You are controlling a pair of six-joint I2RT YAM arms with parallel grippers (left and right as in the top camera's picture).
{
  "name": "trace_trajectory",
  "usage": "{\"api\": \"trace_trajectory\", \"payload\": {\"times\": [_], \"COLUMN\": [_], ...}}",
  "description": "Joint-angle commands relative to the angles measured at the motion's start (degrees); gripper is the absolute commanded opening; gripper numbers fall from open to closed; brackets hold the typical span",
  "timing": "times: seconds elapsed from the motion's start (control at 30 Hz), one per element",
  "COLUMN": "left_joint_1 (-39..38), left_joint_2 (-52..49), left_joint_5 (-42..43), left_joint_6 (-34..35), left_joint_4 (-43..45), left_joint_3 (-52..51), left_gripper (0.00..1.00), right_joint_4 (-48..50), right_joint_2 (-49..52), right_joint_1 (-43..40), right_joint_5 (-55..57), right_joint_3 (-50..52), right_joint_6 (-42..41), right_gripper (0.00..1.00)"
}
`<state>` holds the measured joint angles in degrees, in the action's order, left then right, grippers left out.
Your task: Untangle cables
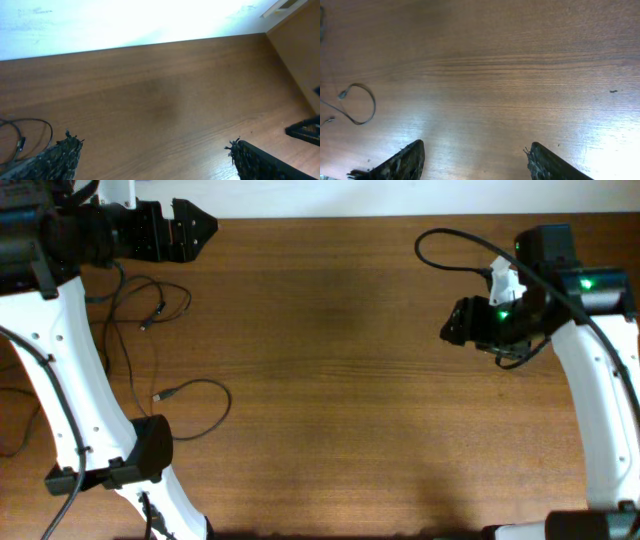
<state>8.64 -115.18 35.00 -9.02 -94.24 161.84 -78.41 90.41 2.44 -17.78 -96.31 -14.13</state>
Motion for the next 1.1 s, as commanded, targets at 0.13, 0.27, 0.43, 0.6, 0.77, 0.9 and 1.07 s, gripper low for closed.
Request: {"api": "trace_trajectory", "payload": {"times": [0.13,0.27,0.43,0.6,0.77,0.9,1.07], "left_joint_1": [-0.1,-0.1,-0.1,-0.1,-0.1,-0.1,-0.1], "left_joint_2": [-0.6,-0.6,-0.6,-0.6,-0.6,-0.6,-0.6], "left_joint_5": [-4.9,-4.9,-4.9,-4.9,-4.9,-4.9,-4.9], "left_joint_6": [-0.9,-1.0,-1.0,-1.0,-1.0,-0.9,-1.0], "left_joint_4": [-0.2,-0.2,-0.2,-0.2,-0.2,-0.2,-0.2], "left_joint_3": [-0.2,-0.2,-0.2,-0.2,-0.2,-0.2,-0.2], "left_gripper": [0.99,0.99,0.99,0.99,0.99,1.00,0.99], "right_joint_4": [-2.0,-2.2,-3.3,-3.9,-2.4,8.9,29.8], "right_joint_2": [-12.9,-18.5,-23.3,-23.8,-24.8,-28.2,-38.8], "right_joint_1": [-0.2,-0.2,-0.2,-0.2,0.2,1.5,1.7], "right_joint_5": [2.0,2.0,-3.2,-3.1,-2.6,-0.5,6.5], "right_joint_3": [-0.3,-0.3,-0.3,-0.3,-0.3,0.3,13.6], "right_joint_6": [0.4,0.4,-5.0,0.2,0.3,5.8,9.5], "right_gripper": [0.71,0.71,0.99,0.99,0.98,0.99,0.99]}}
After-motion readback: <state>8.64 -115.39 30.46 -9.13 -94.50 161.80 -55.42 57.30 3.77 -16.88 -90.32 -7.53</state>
